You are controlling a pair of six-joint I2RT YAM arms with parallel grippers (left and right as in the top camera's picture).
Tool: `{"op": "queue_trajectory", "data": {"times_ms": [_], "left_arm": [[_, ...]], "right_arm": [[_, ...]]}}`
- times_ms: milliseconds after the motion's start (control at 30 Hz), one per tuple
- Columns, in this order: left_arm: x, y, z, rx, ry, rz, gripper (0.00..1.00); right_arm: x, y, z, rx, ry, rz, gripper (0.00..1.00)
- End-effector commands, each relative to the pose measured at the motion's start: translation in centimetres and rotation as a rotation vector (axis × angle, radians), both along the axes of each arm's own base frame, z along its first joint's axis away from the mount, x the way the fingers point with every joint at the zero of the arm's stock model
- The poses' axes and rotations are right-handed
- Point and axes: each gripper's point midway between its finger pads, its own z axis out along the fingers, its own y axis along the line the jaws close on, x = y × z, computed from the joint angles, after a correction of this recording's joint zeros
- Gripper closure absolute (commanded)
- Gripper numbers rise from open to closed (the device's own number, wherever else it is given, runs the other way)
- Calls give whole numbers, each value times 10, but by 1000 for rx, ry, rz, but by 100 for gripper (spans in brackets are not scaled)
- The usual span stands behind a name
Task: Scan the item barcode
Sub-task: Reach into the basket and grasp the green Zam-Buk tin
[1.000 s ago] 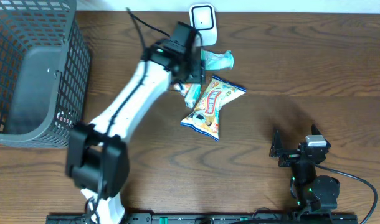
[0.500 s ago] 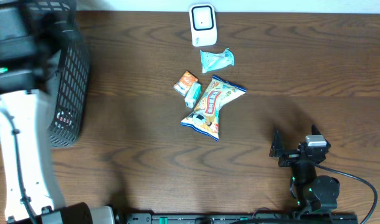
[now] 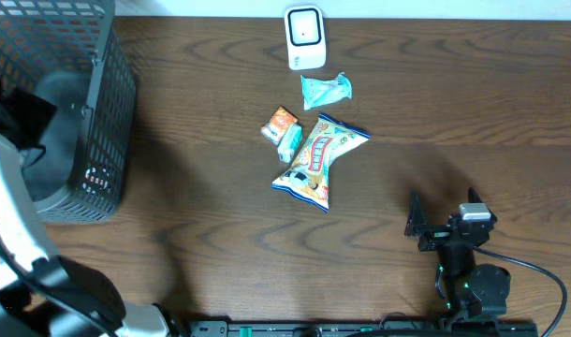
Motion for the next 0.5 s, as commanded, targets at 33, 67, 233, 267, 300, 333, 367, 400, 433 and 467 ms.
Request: {"op": "queue_trajectory", "data": {"times_ms": [33, 67, 233, 267, 300, 333, 367, 400, 433, 467], "left_arm": [[-6, -11, -37, -90, 107, -7, 2], [-8, -13, -45, -106, 135, -8, 2], [-18, -19, -79, -182, 255, -7, 2], [-20, -20, -85, -192, 277, -14, 2], [-21, -21, -91, -203, 295, -17, 2], [-22, -22, -99, -219, 320, -17, 2], [-23, -22, -104, -226, 332, -17, 2], [-23, -22, -109, -234, 345, -17, 2], [-24, -23, -114, -243, 357, -16, 2], [-24, -23, -117, -250, 368, -16, 2]], "right_arm": [[0, 0, -1, 10, 2, -3, 1], [0, 0, -1, 10, 2, -3, 1], [0, 0, -1, 10, 1, -3, 1], [0, 0, -1, 10, 1, -3, 1], [0, 0, -1, 10, 1, -3, 1], [0, 0, -1, 10, 2, -3, 1], [0, 0, -1, 10, 1, -3, 1], [0, 0, -1, 10, 2, -3, 1], [0, 0, -1, 10, 1, -3, 1], [0, 0, -1, 10, 2, -3, 1]]}}
